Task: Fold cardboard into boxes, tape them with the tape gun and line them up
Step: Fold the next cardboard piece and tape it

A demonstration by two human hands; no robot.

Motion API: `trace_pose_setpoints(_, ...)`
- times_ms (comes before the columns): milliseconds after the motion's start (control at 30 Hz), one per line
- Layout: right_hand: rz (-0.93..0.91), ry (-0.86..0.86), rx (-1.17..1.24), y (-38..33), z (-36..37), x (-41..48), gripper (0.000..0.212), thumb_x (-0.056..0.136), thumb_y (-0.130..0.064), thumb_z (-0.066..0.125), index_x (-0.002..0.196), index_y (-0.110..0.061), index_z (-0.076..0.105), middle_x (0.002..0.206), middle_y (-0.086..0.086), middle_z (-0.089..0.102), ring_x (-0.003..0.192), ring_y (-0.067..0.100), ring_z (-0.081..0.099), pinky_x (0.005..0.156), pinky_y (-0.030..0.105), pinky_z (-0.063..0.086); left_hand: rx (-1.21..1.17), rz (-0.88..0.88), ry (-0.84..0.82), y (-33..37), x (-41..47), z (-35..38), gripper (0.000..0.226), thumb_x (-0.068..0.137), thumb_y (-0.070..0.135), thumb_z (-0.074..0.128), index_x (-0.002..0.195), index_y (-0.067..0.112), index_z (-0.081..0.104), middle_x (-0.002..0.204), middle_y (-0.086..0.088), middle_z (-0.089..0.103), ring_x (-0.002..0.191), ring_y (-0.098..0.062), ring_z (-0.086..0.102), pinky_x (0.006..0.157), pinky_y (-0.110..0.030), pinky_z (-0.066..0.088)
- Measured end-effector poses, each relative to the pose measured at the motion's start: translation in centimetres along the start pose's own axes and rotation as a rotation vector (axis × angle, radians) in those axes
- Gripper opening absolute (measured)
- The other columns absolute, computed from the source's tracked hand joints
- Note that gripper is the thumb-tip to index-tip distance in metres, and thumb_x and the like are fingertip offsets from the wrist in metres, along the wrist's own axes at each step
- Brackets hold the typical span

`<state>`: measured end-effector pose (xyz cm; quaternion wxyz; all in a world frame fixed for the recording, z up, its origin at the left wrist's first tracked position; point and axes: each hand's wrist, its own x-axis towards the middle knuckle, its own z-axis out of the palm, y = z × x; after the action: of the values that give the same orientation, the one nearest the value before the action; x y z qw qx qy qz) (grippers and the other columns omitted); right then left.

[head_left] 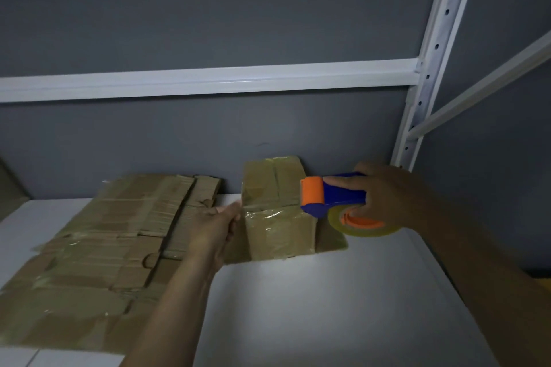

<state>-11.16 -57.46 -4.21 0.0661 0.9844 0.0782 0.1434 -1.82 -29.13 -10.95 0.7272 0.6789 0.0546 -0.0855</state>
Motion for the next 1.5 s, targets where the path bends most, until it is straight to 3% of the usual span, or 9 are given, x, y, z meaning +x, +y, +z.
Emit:
trace_pose_setpoints(200, -0.036, -0.071, -0.006, -0.2, 1.1, 1.9, 0.079, 0.086, -0.056, 0.058, 0.150, -0.041, 0.015, 0.132, -0.003, 0.044, 0.120, 0.014, 0.046, 0.077, 0.015, 0.035, -0.027, -0.082, 0.098, -2.1, 1.1, 0.3, 0.025, 0.086, 0.018, 0.070, 0.064, 0.012, 0.058, 0.054, -0.002, 0.050, 0.051, -0.014, 0.040, 0.051, -0.026, 0.032)
trace_pose_setpoints(367, -0.027, -0.133, 0.011, -0.2, 1.9, 2.4, 0.080, 0.087, -0.057, 0.055, 0.150, -0.040, 0.009, 0.133, -0.003, 0.040, 0.122, 0.013, 0.043, 0.079, 0.014, 0.032, 0.015, -0.149, -0.075, -3.2, 0.3, 0.4, 0.040, 0.089, 0.040, 0.064, 0.063, 0.012, 0.055, 0.056, -0.003, 0.051, 0.048, -0.013, 0.045, 0.050, -0.023, 0.036)
trace_pose_setpoints(433, -0.039, -0.147, 0.003, -0.2, 2.0, 2.6, 0.081, 0.087, -0.058, 0.055, 0.150, -0.039, 0.008, 0.134, -0.004, 0.039, 0.124, 0.012, 0.042, 0.079, 0.013, 0.030, 0.101, 0.009, 0.042, -3.6, -0.2, 0.7, 0.029, 0.091, 0.036, 0.063, 0.075, 0.013, 0.058, 0.067, 0.002, 0.061, 0.062, -0.013, 0.062, 0.053, -0.022, 0.044)
trace_pose_setpoints(500, -0.047, -0.174, 0.000, -0.3, 2.1, 2.9, 0.083, 0.087, -0.058, 0.055, 0.151, -0.038, 0.007, 0.136, -0.005, 0.037, 0.125, 0.012, 0.040, 0.079, 0.012, 0.030, 0.263, 0.344, 0.245, -3.6, -0.6, 1.3, 0.019, 0.096, 0.033, 0.057, 0.100, 0.015, 0.061, 0.096, 0.002, 0.066, 0.097, -0.019, 0.064, 0.070, -0.025, 0.046)
trace_pose_setpoints(633, -0.056, -0.205, 0.013, -0.6, 2.0, 3.5, 0.084, 0.087, -0.056, 0.056, 0.151, -0.037, 0.005, 0.139, -0.003, 0.036, 0.128, 0.013, 0.039, 0.087, 0.015, 0.038, 0.849, 0.739, -0.103, -4.0, 0.4, 2.7, 0.071, 0.088, 0.067, 0.037, 0.143, 0.022, 0.041, 0.148, 0.008, 0.038, 0.142, -0.019, 0.027, 0.114, -0.037, 0.029)
trace_pose_setpoints(700, -0.043, -0.198, 0.018, -0.8, 1.8, 3.5, 0.082, 0.087, -0.057, 0.055, 0.151, -0.038, 0.007, 0.137, -0.002, 0.037, 0.126, 0.014, 0.041, 0.086, 0.016, 0.037, 1.205, 0.904, -0.122, -5.0, 1.7, 2.2, 0.096, 0.078, 0.081, 0.035, 0.149, 0.016, 0.033, 0.153, 0.003, 0.032, 0.147, -0.026, 0.015, 0.118, -0.042, 0.017)
trace_pose_setpoints(800, -0.012, -0.090, 0.031, -2.0, 1.8, 3.5, 0.077, 0.084, -0.059, 0.059, 0.148, -0.045, 0.018, 0.127, 0.000, 0.045, 0.115, 0.017, 0.049, 0.077, 0.019, 0.031, 1.285, 1.083, -0.078, -5.2, 4.0, 0.6, 0.089, 0.072, 0.066, 0.057, 0.138, 0.008, 0.047, 0.139, -0.012, 0.053, 0.136, -0.027, 0.034, 0.115, -0.039, 0.025)
trace_pose_setpoints(967, -0.021, -0.030, 0.061, -4.7, 2.7, 5.0, 0.072, 0.087, -0.055, 0.056, 0.147, -0.046, 0.019, 0.119, 0.004, 0.047, 0.107, 0.021, 0.051, 0.078, 0.028, 0.040, 1.235, 0.977, -0.103, -4.2, 6.5, -2.4, 0.090, 0.071, 0.073, 0.052, 0.139, 0.014, 0.049, 0.146, 0.000, 0.047, 0.141, -0.019, 0.031, 0.113, -0.040, 0.033)
trace_pose_setpoints(1500, 0.036, -0.193, 0.180, -1.2, 2.1, 2.9, 0.075, 0.086, -0.057, 0.056, 0.146, -0.051, 0.010, 0.113, -0.006, 0.041, 0.102, 0.011, 0.045, 0.075, 0.020, 0.036, 1.274, 0.978, -0.181, -3.9, 7.0, -3.7, 0.089, 0.075, 0.072, 0.051, 0.147, 0.022, 0.037, 0.153, 0.003, 0.036, 0.143, -0.005, 0.012, 0.116, -0.044, 0.025)
